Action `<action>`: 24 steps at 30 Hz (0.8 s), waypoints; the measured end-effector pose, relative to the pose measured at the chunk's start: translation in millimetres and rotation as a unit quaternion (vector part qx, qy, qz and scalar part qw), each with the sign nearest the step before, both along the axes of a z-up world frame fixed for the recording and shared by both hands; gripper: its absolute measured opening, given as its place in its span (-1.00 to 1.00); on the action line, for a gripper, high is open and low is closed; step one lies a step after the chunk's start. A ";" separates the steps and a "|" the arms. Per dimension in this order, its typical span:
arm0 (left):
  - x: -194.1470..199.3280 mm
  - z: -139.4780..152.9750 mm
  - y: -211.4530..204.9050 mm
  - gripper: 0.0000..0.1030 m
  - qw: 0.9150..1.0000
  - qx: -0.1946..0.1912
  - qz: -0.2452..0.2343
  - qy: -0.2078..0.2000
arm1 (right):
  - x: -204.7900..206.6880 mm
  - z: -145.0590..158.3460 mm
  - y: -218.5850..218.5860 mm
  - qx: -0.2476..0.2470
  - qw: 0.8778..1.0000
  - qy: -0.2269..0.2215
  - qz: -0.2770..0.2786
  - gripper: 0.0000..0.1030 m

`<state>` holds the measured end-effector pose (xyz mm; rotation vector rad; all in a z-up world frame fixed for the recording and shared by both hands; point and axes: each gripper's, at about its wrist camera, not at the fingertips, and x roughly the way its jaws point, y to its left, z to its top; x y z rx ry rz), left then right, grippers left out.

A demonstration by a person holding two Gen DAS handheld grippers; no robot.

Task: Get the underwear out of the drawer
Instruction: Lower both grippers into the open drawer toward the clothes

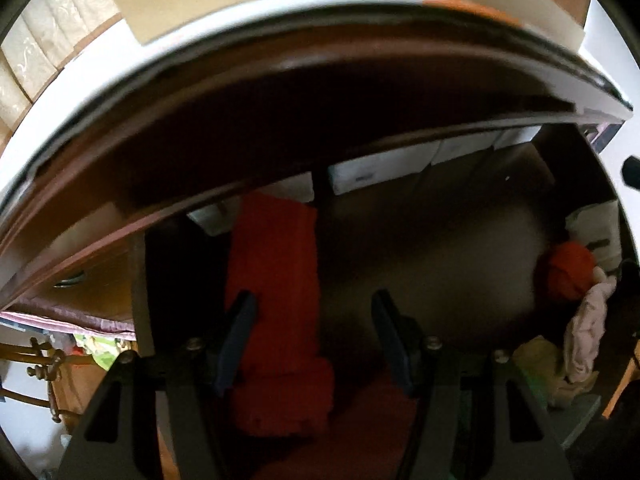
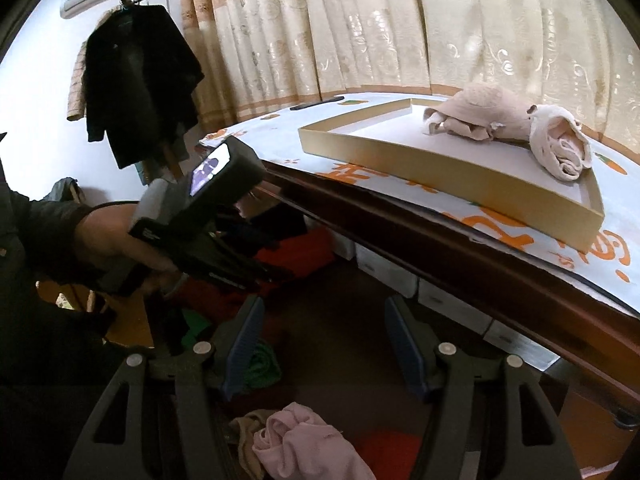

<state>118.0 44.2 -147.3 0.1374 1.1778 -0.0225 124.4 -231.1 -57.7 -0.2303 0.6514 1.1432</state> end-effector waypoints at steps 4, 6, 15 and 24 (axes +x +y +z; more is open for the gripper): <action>1.6 -10.3 -4.2 0.19 0.999 0.035 0.000 0.012 | 4.0 -4.9 -1.8 -0.007 1.000 0.003 -0.004 0.26; 2.1 -11.3 -4.4 0.31 0.999 0.033 0.000 0.018 | 7.6 -8.4 -2.8 -0.021 1.000 0.009 -0.004 0.26; -3.5 -19.0 -15.4 0.41 0.997 0.063 -0.023 0.042 | 24.4 -16.4 -21.7 -0.116 0.993 0.035 0.012 0.26; -21.4 -10.2 -12.6 -0.44 0.995 0.089 -0.038 0.017 | 16.9 -37.2 -16.9 -0.202 0.971 0.087 0.090 0.26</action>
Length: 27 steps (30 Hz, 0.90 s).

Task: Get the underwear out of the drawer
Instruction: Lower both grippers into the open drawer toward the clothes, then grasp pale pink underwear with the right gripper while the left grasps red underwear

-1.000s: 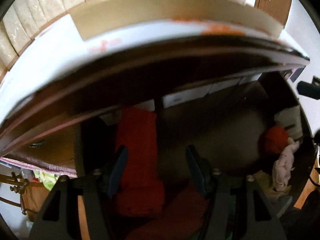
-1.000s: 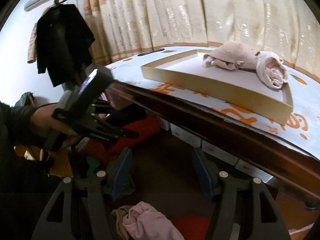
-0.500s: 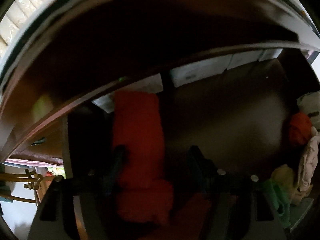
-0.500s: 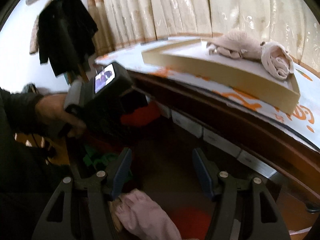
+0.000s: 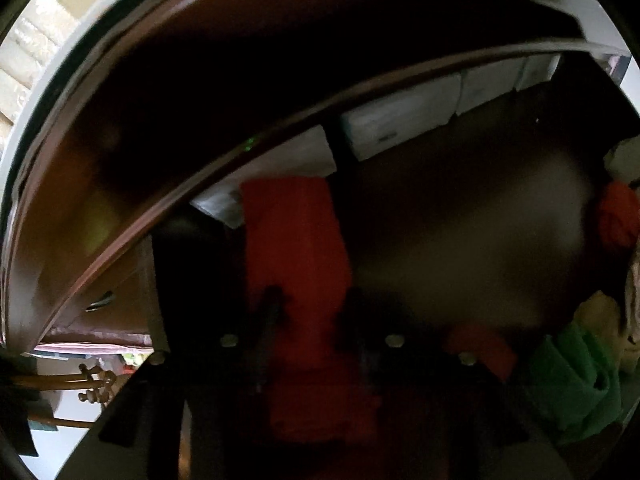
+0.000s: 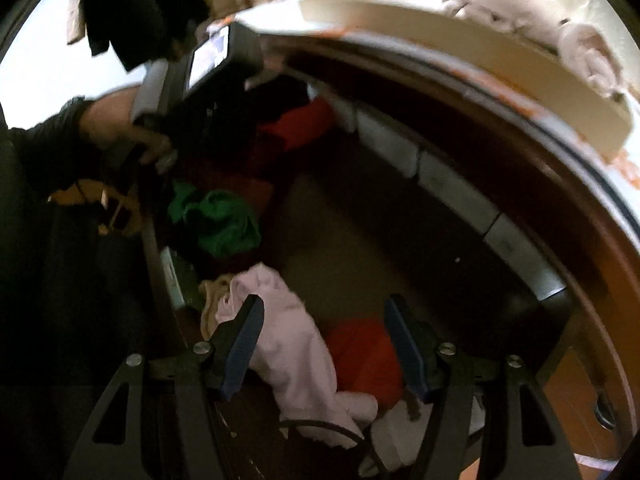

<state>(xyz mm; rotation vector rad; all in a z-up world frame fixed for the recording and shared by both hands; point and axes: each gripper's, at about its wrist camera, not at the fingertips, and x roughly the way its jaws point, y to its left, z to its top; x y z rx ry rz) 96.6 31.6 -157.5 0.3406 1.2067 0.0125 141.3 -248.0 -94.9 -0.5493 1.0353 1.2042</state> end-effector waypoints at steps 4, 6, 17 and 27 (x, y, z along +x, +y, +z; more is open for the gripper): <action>3.5 8.9 3.3 -0.51 1.000 -0.030 -0.003 -0.004 | 1.5 -11.7 3.8 -0.032 0.999 0.031 0.018 0.25; 8.4 12.5 0.7 -0.56 0.998 -0.054 -0.011 -0.006 | 2.6 -16.7 4.1 -0.039 0.998 0.052 0.027 0.26; 8.6 23.6 -7.2 -0.51 0.994 -0.098 -0.047 -0.006 | -10.1 -50.8 18.2 -0.076 0.989 0.113 0.051 -0.45; 12.9 10.4 -9.3 0.21 0.996 -0.074 -0.041 0.023 | 16.8 -46.0 3.3 -0.025 0.992 0.117 -0.044 -0.56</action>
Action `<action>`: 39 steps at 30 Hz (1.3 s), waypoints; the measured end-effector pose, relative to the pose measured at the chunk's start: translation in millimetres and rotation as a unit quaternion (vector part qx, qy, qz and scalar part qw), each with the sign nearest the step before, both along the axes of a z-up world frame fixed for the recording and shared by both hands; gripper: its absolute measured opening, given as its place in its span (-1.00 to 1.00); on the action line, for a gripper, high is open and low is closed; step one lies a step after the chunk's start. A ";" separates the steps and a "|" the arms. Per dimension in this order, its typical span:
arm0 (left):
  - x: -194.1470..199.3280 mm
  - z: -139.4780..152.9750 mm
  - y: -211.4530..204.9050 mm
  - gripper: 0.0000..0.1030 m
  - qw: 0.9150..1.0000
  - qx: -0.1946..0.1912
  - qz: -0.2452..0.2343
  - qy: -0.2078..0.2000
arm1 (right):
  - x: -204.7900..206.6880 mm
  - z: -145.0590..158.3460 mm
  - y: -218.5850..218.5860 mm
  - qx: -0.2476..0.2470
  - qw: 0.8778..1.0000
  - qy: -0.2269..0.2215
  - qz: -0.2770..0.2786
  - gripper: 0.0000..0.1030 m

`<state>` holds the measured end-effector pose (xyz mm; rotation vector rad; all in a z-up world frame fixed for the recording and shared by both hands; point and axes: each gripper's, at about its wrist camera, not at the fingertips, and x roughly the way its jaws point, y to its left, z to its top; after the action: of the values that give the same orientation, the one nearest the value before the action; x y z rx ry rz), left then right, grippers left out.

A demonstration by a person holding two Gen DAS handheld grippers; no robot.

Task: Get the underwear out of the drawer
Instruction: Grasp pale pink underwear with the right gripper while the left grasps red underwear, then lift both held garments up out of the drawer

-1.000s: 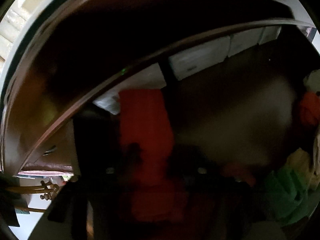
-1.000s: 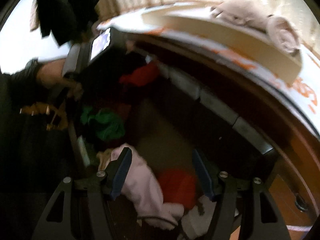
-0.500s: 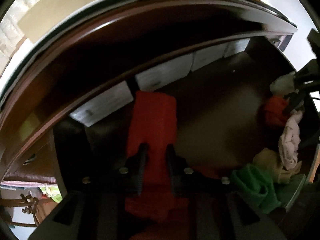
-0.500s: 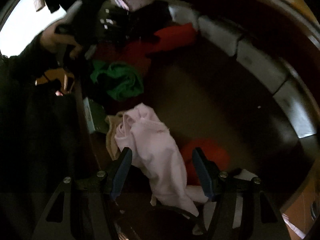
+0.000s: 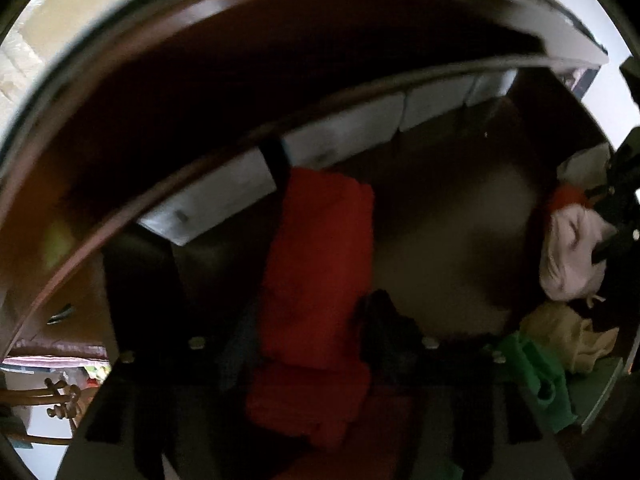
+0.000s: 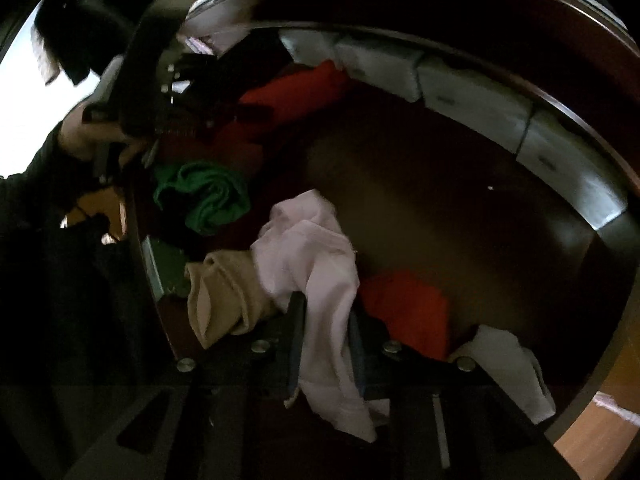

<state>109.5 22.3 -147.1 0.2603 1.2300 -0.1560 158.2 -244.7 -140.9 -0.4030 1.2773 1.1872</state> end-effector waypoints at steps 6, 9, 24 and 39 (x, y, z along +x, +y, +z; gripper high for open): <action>6.4 -9.4 -0.3 0.22 0.999 0.006 0.003 0.037 | 3.8 -12.4 6.3 -0.019 1.000 -0.002 -0.009 -0.53; 5.3 -8.7 3.1 0.22 0.999 0.003 -0.001 0.041 | 3.5 -13.7 11.2 -0.023 1.000 0.004 -0.006 -0.18; -6.7 -7.3 9.1 -0.20 0.998 -0.011 -0.035 0.043 | -7.2 -17.6 33.6 -0.043 0.998 -0.018 -0.034 -0.68; -18.1 23.9 -25.1 -0.31 0.998 -0.008 -0.031 -0.051 | -22.5 10.6 14.6 0.025 0.990 -0.102 -0.092 -0.71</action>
<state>91.3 -2.8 -123.2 0.2893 1.1192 -0.2030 135.7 -230.1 -130.2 -0.3527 1.0813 0.9929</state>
